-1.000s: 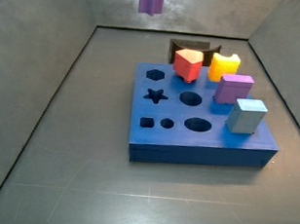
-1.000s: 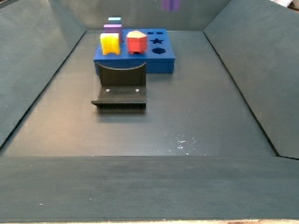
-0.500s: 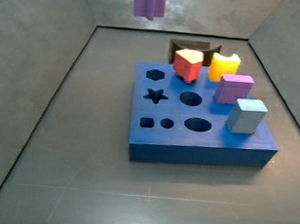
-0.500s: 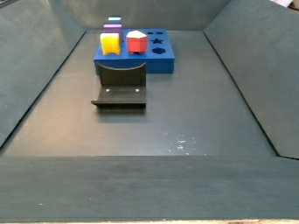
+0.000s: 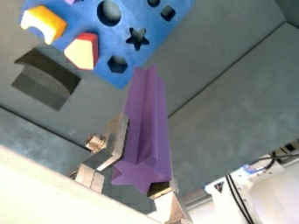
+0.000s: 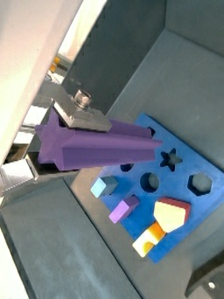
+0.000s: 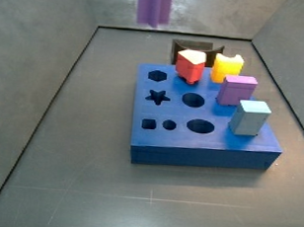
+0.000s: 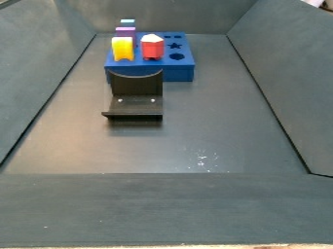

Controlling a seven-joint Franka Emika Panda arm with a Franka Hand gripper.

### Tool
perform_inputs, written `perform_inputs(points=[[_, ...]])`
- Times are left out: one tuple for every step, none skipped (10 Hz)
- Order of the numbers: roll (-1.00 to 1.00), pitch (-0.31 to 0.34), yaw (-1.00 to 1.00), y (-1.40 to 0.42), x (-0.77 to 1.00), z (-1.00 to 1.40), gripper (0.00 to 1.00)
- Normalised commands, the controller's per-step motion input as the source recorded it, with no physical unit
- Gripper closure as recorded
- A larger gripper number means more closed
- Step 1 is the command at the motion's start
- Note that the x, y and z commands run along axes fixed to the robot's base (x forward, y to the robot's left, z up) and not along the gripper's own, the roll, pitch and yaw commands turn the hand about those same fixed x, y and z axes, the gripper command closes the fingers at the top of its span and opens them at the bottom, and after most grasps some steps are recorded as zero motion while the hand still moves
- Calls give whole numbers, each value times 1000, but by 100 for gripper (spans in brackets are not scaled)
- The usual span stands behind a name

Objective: Pick up the star object. Move up. Move to above the board. Insert the star object.
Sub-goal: Insert the star object.

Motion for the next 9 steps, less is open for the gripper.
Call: perform_inputs(points=[[30, 0, -189, 0, 431, -1000, 100], [10, 0, -103, 63, 537, -1000, 100], [0, 0, -40, 131, 586, -1000, 100], [0, 0, -26, 157, 509, -1000, 100], [7, 0, -40, 189, 380, -1000, 100], [0, 0, -149, 134, 63, -1000, 100], [-39, -33, -183, 57, -77, -1000, 100], [-59, -81, -211, 9, -294, -571, 100], [-97, 0, -380, 46, -366, -357, 100]])
